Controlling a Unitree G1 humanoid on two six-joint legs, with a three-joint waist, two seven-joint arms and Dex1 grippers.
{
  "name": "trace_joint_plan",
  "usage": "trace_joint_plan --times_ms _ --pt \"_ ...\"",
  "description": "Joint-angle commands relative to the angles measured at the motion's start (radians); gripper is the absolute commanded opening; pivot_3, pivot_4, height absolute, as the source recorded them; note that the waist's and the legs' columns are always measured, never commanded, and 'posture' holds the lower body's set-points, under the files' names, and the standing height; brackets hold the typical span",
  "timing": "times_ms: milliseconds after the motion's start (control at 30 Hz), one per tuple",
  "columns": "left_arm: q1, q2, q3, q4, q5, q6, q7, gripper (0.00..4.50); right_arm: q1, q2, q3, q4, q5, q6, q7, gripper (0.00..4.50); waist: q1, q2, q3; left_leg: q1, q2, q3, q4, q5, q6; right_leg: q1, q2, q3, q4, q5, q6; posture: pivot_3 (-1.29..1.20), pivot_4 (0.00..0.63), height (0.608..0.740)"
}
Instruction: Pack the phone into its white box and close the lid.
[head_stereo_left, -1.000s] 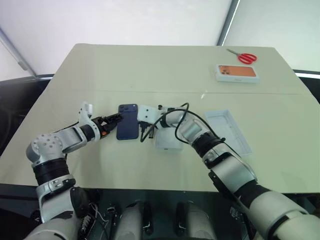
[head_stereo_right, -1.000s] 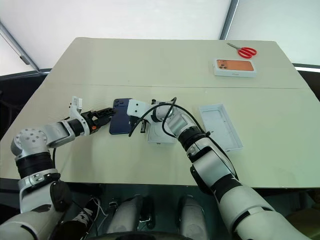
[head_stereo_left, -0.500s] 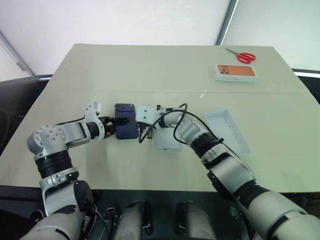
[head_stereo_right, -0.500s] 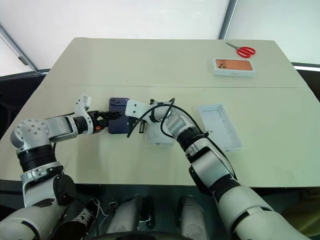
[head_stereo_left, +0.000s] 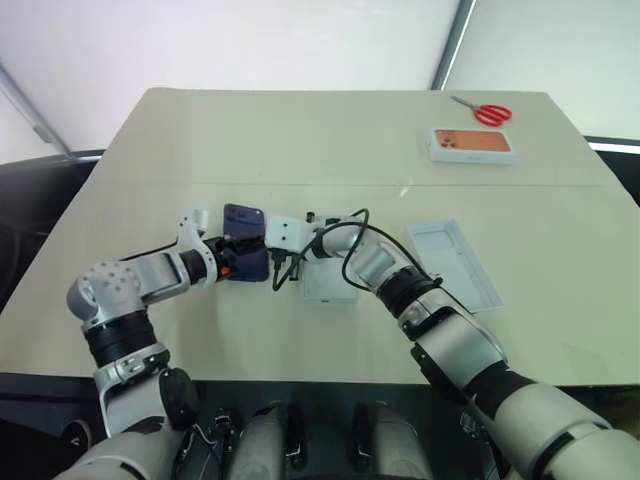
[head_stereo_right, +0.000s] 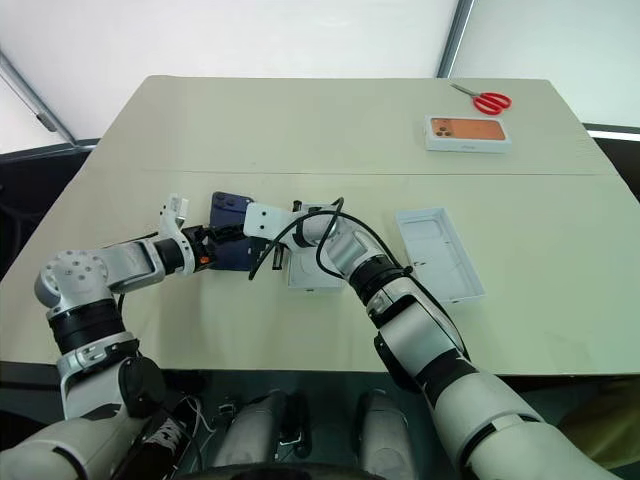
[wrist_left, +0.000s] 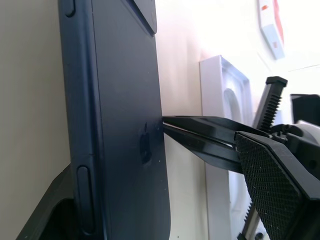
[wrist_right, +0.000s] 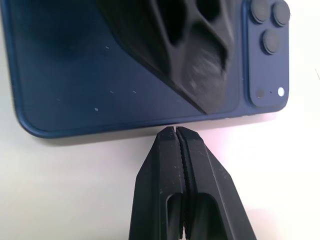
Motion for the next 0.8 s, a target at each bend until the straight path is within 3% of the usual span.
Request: trace_joint_plan --times_ms 33,167,200,267,433,767,800 --pt "0.048 0.027 -0.007 0.025 0.003 0.061 -0.024 3.83 0.001 0.004 -0.003 -0.034 0.005 -0.015 0.002 0.05 -0.007 0.000 0.000 0.000 0.000 0.000 0.000 0.000 0.000 0.000 0.000 0.000 0.000 0.000 0.000 0.00 0.150 0.738" --pt "0.052 0.040 0.003 0.025 0.002 0.059 -0.033 3.83 0.002 0.002 -0.002 -0.027 0.003 -0.020 0.001 0.05 -0.022 0.000 0.000 0.000 0.000 0.000 -0.001 0.000 0.000 0.000 0.000 0.000 0.000 0.000 0.000 0.00 0.150 0.738" --pt "0.052 0.036 0.011 0.029 0.001 0.062 -0.033 3.57 0.001 0.003 -0.003 -0.026 0.004 -0.020 0.001 0.02 -0.023 0.000 0.000 0.001 0.000 0.000 -0.001 0.000 0.000 0.000 0.000 0.000 0.000 0.000 0.000 0.00 0.150 0.738" --pt "0.058 0.026 0.016 0.024 -0.001 0.061 -0.032 2.94 0.000 0.004 -0.003 -0.026 0.004 -0.020 0.002 0.00 -0.023 -0.001 0.000 0.001 0.000 0.000 -0.002 0.000 0.000 0.000 0.000 0.000 0.000 0.000 0.000 0.00 0.150 0.738" --pt "0.066 -0.002 0.035 0.025 -0.009 0.068 -0.032 0.41 0.003 0.002 -0.003 -0.029 0.004 -0.019 0.003 0.00 -0.020 -0.002 0.001 0.001 0.000 0.000 -0.002 0.000 0.000 0.000 0.000 0.000 -0.001 0.000 0.000 0.00 0.150 0.738" --pt "0.075 -0.028 0.059 0.027 -0.002 0.044 -0.026 0.41 0.003 -0.001 -0.005 -0.034 0.003 -0.020 -0.005 0.00 -0.022 -0.002 0.001 0.002 0.000 0.000 -0.002 0.000 0.000 0.001 0.000 0.000 -0.001 0.000 0.000 0.00 0.150 0.738" --pt "0.073 -0.033 0.071 0.033 -0.002 0.043 -0.020 0.19 0.001 0.000 -0.011 -0.035 0.008 -0.017 -0.007 0.00 -0.022 -0.002 0.001 0.002 0.000 0.000 -0.002 0.000 0.000 0.001 0.000 0.001 -0.001 0.000 0.000 0.00 0.150 0.738"
